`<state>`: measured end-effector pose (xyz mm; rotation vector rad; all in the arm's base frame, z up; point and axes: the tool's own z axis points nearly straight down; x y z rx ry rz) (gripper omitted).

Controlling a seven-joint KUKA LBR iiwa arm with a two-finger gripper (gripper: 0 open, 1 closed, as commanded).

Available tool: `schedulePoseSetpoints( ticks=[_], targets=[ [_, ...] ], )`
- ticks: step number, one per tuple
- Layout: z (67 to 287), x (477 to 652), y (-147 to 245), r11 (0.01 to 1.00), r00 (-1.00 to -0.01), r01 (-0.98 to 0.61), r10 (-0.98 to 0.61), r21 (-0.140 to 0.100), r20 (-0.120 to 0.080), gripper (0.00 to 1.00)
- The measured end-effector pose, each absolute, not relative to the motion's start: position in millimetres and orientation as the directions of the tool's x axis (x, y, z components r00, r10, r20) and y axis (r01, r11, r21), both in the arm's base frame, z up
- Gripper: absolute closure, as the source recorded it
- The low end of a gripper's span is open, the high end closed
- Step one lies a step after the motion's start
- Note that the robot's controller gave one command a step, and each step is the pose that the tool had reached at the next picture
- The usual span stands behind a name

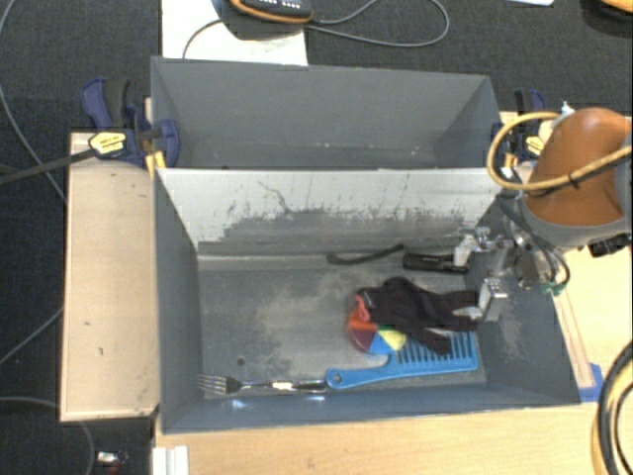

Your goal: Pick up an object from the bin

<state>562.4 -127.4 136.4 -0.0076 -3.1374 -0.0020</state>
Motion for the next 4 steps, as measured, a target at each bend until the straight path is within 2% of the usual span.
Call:
schedulePoseSetpoints(
  ticks=[1,2,3,4],
  targets=[
    [140,564.5,-127,1.000,-1.000,0.001,0.001,-0.001,-0.003,0.00],
    [97,570.4,-120,0.960,-0.960,-0.280,-0.280,-0.005,-0.009,0.00],
    [71,563.3,-118,0.999,-0.999,0.042,0.042,0.000,-0.003,1.00],
    [71,563.3,-118,0.999,-0.999,0.041,0.041,0.000,-0.003,1.00]
  ],
)
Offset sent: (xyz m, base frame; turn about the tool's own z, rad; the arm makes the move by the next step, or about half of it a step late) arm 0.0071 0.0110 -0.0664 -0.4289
